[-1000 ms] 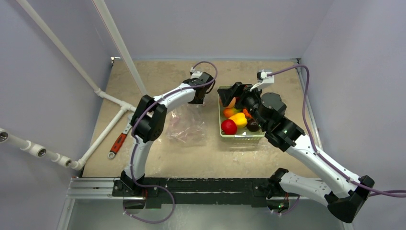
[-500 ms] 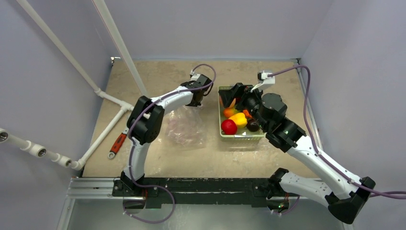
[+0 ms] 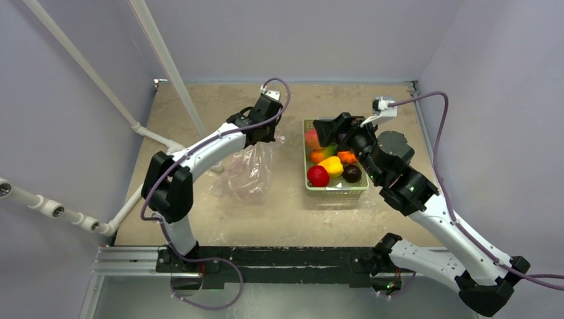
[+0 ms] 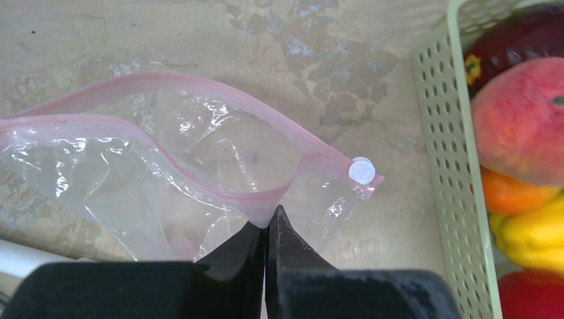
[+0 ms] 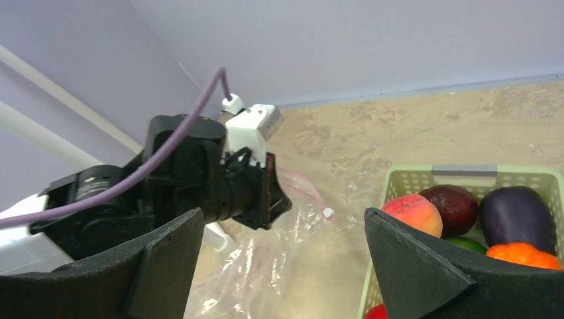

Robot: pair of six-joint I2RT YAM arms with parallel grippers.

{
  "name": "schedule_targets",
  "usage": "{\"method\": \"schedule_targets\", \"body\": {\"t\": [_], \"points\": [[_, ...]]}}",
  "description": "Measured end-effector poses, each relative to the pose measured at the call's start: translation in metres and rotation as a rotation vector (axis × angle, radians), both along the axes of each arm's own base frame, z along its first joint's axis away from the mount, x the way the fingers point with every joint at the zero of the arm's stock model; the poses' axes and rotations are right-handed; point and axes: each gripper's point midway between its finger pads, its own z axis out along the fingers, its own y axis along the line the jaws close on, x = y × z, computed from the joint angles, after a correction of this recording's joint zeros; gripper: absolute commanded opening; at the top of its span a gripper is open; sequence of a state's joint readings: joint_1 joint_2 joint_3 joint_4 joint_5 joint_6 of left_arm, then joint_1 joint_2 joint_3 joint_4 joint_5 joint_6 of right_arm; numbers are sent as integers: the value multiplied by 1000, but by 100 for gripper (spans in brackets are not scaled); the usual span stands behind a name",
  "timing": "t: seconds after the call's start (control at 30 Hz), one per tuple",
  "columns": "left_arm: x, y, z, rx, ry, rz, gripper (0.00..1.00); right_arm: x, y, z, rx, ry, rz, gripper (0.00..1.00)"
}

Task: Place the food in the zip-top bag and seal the zipper
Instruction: Pick up the zipper food storage bag at the center of the board, then open the zipper of the food storage bag.

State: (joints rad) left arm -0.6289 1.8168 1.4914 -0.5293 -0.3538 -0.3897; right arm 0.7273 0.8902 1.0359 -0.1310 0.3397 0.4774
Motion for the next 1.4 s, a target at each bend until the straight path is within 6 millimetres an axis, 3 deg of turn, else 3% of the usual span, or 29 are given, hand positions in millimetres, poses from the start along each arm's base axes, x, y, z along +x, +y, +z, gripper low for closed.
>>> {"method": "schedule_targets", "body": {"t": [0.47,0.9,1.17,1.4], "points": [[-71,-16,50,-116,-21,-373,0,-3,-3,-5,-29,16,1,88],[-171,-31,77,-225,-57,-802,0,-12,28,-33,-115,81,176,81],[-203,-29,91,-279,-105,-913,0,-16,51,-53,-143,128,293,74],[-211,-27,95,-293,-134,-932,0,-14,59,-94,-188,215,319,69]]}}
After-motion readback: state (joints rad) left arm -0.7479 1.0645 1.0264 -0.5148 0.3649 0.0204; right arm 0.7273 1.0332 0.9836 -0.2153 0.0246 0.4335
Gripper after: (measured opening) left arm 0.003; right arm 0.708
